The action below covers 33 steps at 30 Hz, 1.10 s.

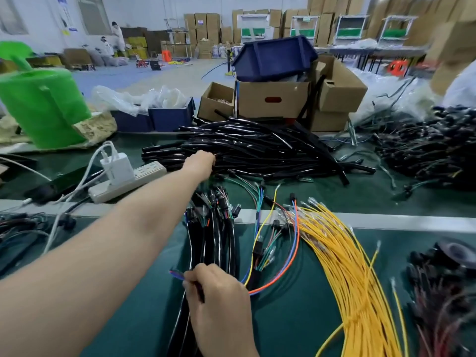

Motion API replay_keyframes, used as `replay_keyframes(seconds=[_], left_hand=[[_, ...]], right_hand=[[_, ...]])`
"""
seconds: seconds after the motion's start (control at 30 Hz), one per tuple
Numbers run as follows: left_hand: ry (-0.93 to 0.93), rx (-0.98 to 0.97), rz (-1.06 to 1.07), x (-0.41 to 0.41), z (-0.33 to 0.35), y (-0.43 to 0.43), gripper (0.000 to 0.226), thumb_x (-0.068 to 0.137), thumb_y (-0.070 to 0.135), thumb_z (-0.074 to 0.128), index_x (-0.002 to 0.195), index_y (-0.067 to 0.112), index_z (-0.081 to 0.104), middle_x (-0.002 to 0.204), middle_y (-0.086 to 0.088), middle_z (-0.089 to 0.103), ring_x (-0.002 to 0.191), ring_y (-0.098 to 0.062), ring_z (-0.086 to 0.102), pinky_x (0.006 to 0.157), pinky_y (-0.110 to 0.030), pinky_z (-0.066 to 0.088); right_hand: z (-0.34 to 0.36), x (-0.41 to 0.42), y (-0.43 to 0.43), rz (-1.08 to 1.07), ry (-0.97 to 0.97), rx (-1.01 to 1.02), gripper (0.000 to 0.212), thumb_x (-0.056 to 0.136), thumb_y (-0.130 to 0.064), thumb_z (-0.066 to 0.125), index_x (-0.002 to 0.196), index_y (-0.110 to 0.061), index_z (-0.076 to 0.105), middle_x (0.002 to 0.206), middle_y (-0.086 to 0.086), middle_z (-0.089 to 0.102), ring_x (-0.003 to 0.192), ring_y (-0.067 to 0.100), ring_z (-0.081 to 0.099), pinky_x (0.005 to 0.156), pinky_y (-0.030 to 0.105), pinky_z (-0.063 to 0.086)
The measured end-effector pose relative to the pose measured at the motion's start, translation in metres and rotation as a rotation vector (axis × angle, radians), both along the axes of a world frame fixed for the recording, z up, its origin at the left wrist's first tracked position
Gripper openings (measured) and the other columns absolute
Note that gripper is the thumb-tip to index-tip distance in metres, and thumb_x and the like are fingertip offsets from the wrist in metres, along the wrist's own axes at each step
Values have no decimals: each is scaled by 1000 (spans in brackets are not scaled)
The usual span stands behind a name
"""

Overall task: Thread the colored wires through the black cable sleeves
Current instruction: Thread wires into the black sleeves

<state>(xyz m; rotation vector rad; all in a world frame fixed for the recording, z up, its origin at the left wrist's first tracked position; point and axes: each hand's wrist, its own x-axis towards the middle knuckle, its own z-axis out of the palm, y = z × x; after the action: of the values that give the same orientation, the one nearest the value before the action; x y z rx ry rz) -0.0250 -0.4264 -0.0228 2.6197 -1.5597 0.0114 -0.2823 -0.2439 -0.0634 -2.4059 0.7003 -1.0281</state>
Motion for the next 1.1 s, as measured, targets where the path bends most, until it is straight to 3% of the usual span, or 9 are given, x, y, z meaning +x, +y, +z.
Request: replay_keyframes(seconds=[0.1, 0.3, 0.43, 0.53, 0.7, 0.83, 0.93, 1.03, 1.1], left_hand=[[-41, 24, 8, 3, -6, -3, 32, 93, 23, 57, 122, 10, 58, 123, -13, 56, 114, -34, 53, 94, -46, 46], [-87, 60, 35, 3, -9, -3, 29, 93, 27, 58, 119, 14, 58, 123, -11, 53, 117, -33, 47, 91, -45, 43], [94, -58, 6, 0, 1, 6, 23, 91, 28, 61, 109, 14, 60, 115, -12, 61, 106, -30, 54, 86, -37, 44], [315, -285, -26, -1, 23, 20, 20, 86, 28, 68, 98, 12, 63, 102, -8, 63, 94, -25, 57, 78, -30, 44], [1114, -908, 33, -16, 93, 65, 12, 88, 17, 66, 88, 16, 54, 84, -1, 58, 75, -12, 55, 64, -23, 52], [1339, -1392, -130, -27, 169, 122, 8, 95, 10, 53, 92, 13, 46, 86, -6, 63, 79, -21, 63, 75, -31, 54], [1193, -1471, -337, -41, 205, 173, 6, 98, 14, 47, 97, 9, 45, 69, -1, 65, 59, -16, 58, 60, -29, 50], [729, -1231, -369, -64, 195, 218, 19, 100, 31, 42, 109, 24, 56, 63, 10, 58, 48, -4, 43, 45, -19, 38], [591, -986, -352, -80, 155, 236, 25, 98, 43, 37, 111, 38, 58, 64, 6, 60, 46, -6, 41, 40, -20, 36]], right_hand=[[0, 0, 0, -12, 40, -16, 15, 59, -28, 77, 65, -26, 63, 60, -10, 58, 49, 11, 58, 41, 20, 41], [-3, 0, -8, -30, 70, -23, 16, 56, -30, 77, 63, -27, 63, 58, -11, 58, 49, 10, 58, 42, 19, 41], [-5, -2, -8, -16, 26, 23, 6, 67, -29, 69, 71, -25, 65, 66, -10, 63, 58, 13, 62, 48, 20, 45], [-8, -1, -7, 27, 9, 119, 12, 82, -31, 60, 84, -22, 67, 83, -4, 68, 76, 20, 64, 65, 31, 48], [-8, -4, -8, 53, 6, 151, 13, 89, -31, 57, 90, -21, 65, 90, -3, 68, 86, 19, 61, 77, 37, 46], [-5, -7, -6, 53, 16, 169, 10, 88, -28, 60, 87, -20, 65, 86, -2, 68, 84, 20, 61, 74, 39, 47], [-3, -8, -3, 50, 1, 187, 7, 87, -25, 63, 87, -20, 67, 87, -3, 69, 84, 19, 62, 75, 37, 48], [-3, -10, -1, 26, -40, 217, 4, 86, -22, 66, 84, -18, 68, 81, -5, 70, 77, 16, 62, 72, 37, 49], [-1, -10, -1, -18, -128, 263, 3, 85, -18, 68, 82, -19, 68, 74, -7, 69, 69, 13, 62, 67, 36, 50]])
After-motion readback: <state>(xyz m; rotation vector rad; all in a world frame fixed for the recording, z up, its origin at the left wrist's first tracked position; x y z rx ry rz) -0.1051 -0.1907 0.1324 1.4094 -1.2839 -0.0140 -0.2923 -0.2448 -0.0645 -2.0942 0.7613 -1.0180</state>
